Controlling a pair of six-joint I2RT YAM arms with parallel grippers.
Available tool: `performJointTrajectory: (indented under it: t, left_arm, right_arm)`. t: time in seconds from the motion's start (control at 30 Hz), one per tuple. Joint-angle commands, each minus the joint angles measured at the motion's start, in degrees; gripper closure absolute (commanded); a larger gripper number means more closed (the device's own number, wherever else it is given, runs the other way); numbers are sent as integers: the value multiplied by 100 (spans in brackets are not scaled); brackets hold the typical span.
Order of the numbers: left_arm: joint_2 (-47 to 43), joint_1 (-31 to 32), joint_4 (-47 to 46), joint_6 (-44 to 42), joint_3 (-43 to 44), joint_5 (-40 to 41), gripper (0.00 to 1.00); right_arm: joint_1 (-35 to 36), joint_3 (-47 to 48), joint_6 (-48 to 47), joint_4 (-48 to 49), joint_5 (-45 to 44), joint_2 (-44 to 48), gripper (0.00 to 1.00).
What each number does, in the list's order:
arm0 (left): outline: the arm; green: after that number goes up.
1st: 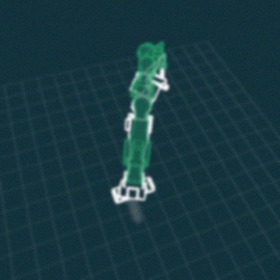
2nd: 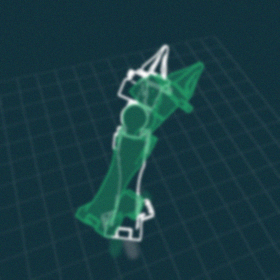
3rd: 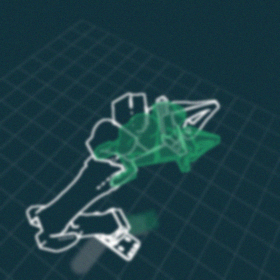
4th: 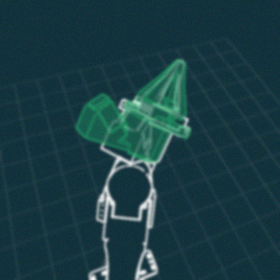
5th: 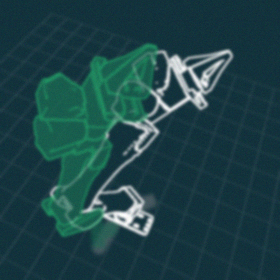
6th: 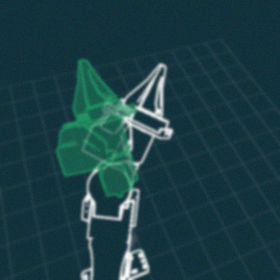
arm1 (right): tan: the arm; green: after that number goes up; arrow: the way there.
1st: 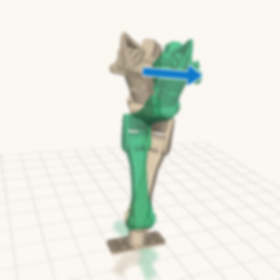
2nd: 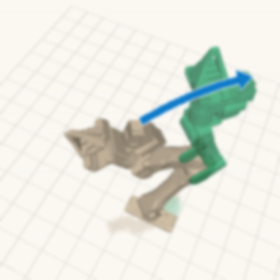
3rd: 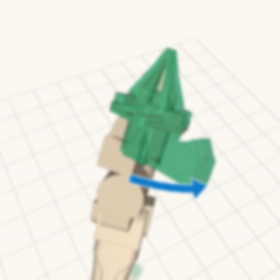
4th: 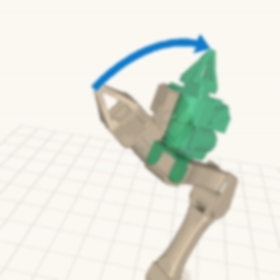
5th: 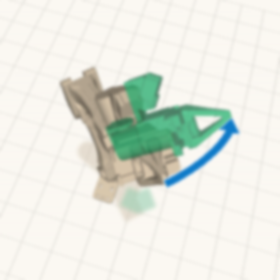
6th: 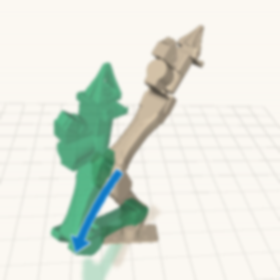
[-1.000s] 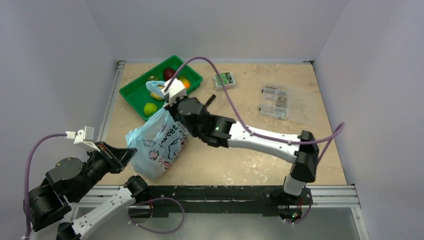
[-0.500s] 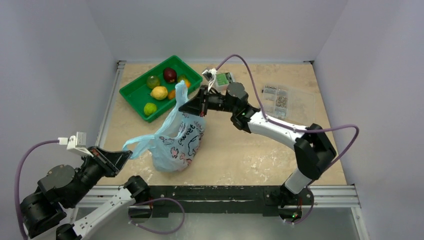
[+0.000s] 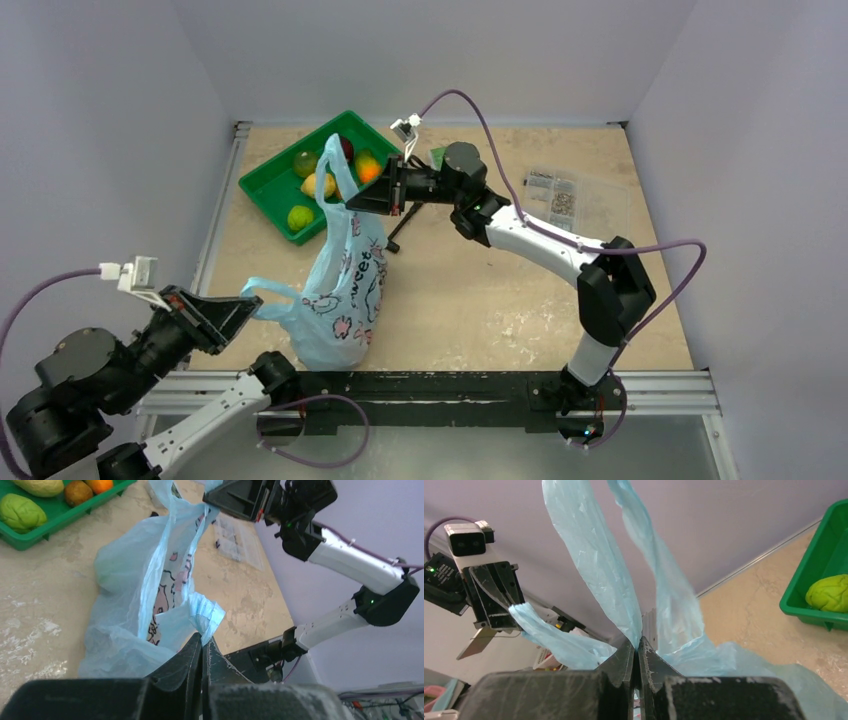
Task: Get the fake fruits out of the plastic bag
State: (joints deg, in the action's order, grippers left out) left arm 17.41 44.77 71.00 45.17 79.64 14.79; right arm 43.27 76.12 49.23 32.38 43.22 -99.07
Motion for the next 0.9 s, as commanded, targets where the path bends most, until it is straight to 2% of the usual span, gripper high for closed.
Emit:
performJointTrajectory:
  t: [0.0, 0.03, 0.07, 0.2, 0.23, 0.27, 0.37, 0.5, 0.57, 0.63, 0.7, 0.73, 0.87]
  left_arm:
    - [502, 23, -330, -282, -163, -822, 100]
    - [549, 23, -425, -380, -159, -1033, 95]
    - [590, 23, -481, -449, -148, -1152, 83]
    - [796, 27, -331, -618, 123, -927, 30]
    - [903, 28, -241, -759, 266, -860, 20]
    - [1007, 23, -125, -873, 435, -772, 15]
    - [1499, 27, 361, -1180, 1016, -218, 11]
    - [2579, 23, 1308, -1302, 2014, 998, 9]
    - [3030, 19, 1383, -1354, 2160, 1280, 9]
    - [3272, 7, 1241, -1378, 2058, 1455, 10]
    - [3435, -63, 1026, -1391, 1861, 1371, 10]
    - [3482, -157, 884, -1426, 1743, 1215, 10]
    - [3476, -1166, 160, -1604, 1023, -12, 10]
  right_arm:
    - [-12, 471, 47, -457, 75, -75, 100]
    - [-11, 506, 37, -578, 64, -99, 100]
    - [-16, 513, -29, -797, -57, -93, 100]
    - [-3, 705, -767, -2359, -901, 133, 84]
    - [-2, 757, -944, -2725, -1096, 212, 80]
    - [-2, 795, -1114, -3054, -1331, 335, 76]
    - [-2, 888, -1564, -4076, -2037, 627, 60]
    - [27, 1105, -1973, -5181, -2962, 949, 36]
    - [67, 1192, -2044, -5690, -3539, 1096, 23]
    - [133, 1114, -2032, -5911, -3921, 1294, 15]
    - [195, 994, -1955, -6024, -4228, 1511, 4]
    - [199, 888, -1876, -6017, -4280, 1633, 2]
    - [442, 297, -1373, -5634, -4361, 2147, 1]
